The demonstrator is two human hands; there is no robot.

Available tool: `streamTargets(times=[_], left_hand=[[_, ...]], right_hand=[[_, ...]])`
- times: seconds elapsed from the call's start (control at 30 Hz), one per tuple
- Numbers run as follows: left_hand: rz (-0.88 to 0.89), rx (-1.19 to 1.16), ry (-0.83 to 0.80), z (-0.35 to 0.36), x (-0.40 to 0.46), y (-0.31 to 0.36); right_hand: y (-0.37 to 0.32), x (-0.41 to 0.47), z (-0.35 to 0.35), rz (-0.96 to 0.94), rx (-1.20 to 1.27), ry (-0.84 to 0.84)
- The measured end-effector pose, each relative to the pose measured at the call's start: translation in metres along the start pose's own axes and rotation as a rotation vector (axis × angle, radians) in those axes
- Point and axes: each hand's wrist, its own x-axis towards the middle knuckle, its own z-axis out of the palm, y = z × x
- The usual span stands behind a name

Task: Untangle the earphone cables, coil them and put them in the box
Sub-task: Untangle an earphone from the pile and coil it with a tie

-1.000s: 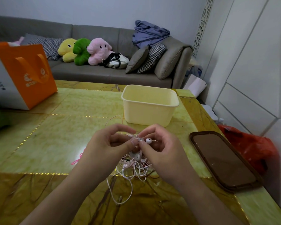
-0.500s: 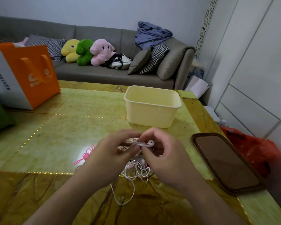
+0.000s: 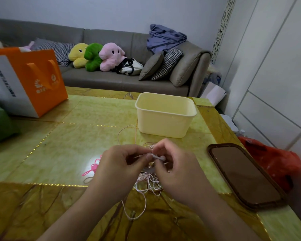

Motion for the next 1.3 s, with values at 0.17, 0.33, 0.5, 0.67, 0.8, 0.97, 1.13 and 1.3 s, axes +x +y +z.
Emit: streamTargets(times=[0.17, 0.33, 0.5, 0.67, 0.8, 0.97, 1.13, 1.3], left_hand=[[-0.058, -0.041, 0.045, -0.005, 0.0, 0.001], [-0.106, -0.06, 0.193, -0.041, 0.013, 0.005], [-0.091, -0.064, 0.378, -0.089, 0.023, -0.009], [-0.107, 0.002, 0.394, -0.1, 0.027, -0.022], [-0.12, 0.004, 0.396, -0.103, 0.03, -0.032], [-0.161, -0.044, 0.397, -0.107, 0.034, -0.04], [-0.17, -0.055, 0.38, -0.108, 0.034, -0.044], [-0.172, -0.053, 0.366, -0.105, 0.033, -0.041]], right_hand=[[0.002, 0.0, 0.003, 0.099, 0.15, -0.033], [0.008, 0.005, 0.012, 0.225, 0.303, 0.01], [0.002, 0.01, 0.055, 0.224, 0.157, -0.066], [0.0, 0.034, 0.122, 0.166, -0.146, -0.227], [-0.002, 0.058, 0.156, 0.06, -0.301, -0.256], [0.006, 0.067, 0.177, 0.014, -0.378, -0.278], [0.013, 0.06, 0.178, -0.004, -0.371, -0.189], [0.011, 0.059, 0.177, 0.018, -0.361, -0.2]])
